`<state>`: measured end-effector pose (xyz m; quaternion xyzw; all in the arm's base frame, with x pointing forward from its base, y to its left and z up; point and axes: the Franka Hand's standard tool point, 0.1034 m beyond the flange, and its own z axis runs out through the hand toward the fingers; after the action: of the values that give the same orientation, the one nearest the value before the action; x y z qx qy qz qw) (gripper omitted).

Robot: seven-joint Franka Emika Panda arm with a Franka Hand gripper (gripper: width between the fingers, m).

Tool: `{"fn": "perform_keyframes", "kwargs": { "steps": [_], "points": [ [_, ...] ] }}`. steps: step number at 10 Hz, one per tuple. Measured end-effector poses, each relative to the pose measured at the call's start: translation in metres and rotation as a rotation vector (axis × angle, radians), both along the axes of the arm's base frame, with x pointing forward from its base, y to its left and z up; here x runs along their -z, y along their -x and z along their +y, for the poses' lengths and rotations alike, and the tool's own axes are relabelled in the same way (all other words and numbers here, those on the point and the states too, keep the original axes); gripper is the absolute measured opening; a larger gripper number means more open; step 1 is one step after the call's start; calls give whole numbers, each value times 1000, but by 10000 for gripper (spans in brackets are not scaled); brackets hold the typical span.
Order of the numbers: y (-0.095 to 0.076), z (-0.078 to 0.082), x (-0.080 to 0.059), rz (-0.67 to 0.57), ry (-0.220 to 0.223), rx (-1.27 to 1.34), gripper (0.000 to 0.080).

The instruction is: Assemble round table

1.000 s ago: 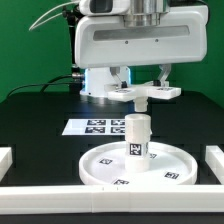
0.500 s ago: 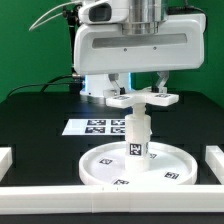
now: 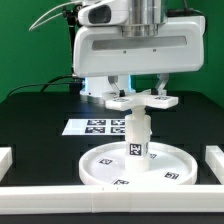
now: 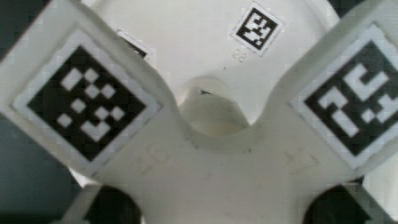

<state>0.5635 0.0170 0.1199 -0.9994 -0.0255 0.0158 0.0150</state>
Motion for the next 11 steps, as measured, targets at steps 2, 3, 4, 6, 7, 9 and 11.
{"fn": "perform_keyframes", "kwargs": {
  "steps": [2,3,4,6,7,9,11],
  "points": [
    [4,-2,9,-17,5,3,446],
    [6,-3,13,-14,7,4,446],
    [7,-3,15,-10,8,3,446],
    [7,-3,16,-8,8,3,446],
    [7,-3,16,-10,8,0,446],
    [7,-3,16,-15,8,-6,446],
    [7,-3,16,-15,8,-6,446]
  ]
}}
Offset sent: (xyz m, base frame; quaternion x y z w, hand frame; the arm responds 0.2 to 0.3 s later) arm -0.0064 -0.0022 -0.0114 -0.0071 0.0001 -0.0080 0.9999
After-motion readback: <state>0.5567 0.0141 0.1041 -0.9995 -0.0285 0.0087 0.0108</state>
